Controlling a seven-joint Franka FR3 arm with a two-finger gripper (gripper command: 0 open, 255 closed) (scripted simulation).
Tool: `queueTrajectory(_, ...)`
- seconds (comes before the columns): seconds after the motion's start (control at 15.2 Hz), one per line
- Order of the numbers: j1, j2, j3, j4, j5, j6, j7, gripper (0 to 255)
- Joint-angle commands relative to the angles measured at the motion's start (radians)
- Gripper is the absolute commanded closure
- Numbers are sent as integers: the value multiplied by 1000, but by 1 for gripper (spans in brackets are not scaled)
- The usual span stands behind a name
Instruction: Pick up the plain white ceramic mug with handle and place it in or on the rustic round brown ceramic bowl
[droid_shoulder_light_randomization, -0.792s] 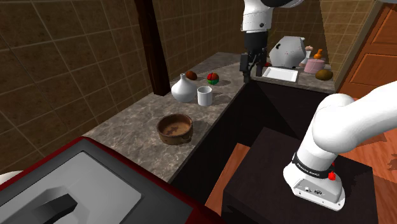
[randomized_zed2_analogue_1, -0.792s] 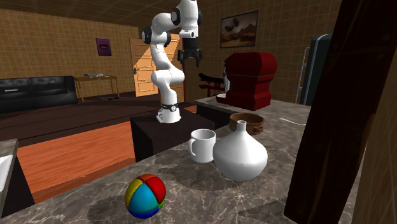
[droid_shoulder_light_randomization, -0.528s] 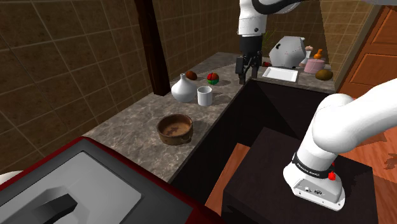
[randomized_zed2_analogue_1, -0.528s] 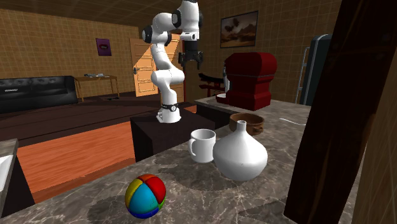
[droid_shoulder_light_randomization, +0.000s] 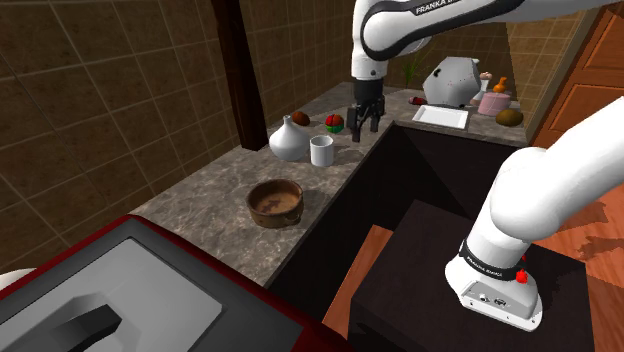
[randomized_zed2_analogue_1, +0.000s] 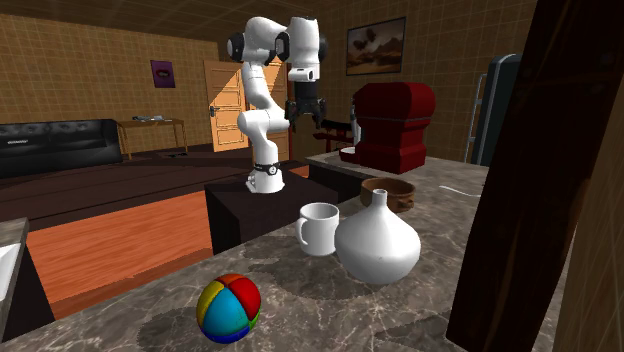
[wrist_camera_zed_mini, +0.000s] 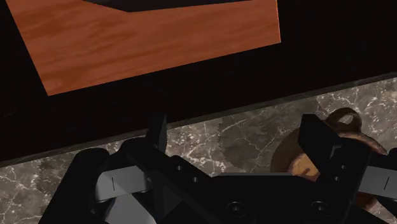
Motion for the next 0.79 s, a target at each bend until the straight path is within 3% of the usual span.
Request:
queueTrajectory(0.0,-3,60,-9,11,-7,66,-15,0)
queueTrajectory(0.73,-17,438,-50,186,-7,347,-94,0)
